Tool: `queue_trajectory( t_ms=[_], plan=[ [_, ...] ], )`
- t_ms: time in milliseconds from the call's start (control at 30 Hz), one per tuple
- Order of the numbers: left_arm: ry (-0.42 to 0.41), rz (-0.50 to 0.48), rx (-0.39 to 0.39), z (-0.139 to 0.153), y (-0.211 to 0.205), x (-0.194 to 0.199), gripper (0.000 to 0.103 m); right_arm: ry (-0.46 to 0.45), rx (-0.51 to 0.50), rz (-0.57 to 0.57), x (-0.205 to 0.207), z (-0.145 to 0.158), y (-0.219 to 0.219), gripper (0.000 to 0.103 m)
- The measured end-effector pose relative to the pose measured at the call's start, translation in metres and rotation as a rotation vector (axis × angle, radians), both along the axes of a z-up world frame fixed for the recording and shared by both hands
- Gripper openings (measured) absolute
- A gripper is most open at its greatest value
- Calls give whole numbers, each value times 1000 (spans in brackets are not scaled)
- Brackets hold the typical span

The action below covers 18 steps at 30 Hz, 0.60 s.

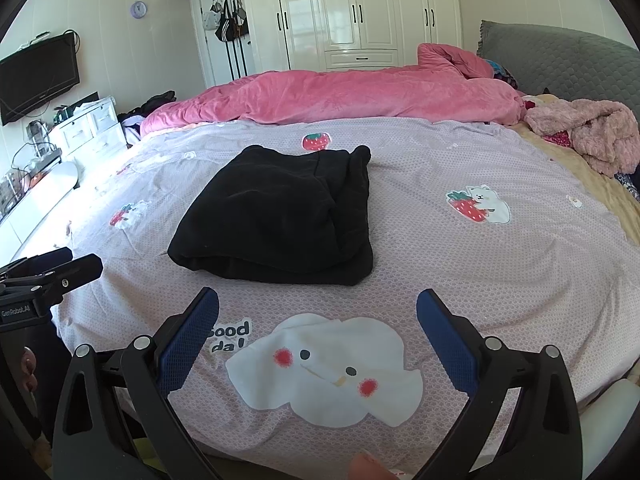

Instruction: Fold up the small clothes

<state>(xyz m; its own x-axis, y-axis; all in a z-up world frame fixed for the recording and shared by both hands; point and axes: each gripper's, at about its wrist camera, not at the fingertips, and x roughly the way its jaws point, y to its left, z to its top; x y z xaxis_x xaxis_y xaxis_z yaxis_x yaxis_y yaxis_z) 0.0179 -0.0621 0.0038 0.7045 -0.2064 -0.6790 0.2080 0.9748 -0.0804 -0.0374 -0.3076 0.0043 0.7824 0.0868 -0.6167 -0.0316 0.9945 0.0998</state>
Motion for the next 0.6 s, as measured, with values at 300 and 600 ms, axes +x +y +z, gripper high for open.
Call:
queue_trajectory(
  t_ms=[300,600],
  plan=[
    [2,3,-4,0,2,-1,94,1,-4,1,-1,0,1,99],
    [1,1,-4,0,2,-1,94,1,-2,0,-2,-1,1,99]
  ],
)
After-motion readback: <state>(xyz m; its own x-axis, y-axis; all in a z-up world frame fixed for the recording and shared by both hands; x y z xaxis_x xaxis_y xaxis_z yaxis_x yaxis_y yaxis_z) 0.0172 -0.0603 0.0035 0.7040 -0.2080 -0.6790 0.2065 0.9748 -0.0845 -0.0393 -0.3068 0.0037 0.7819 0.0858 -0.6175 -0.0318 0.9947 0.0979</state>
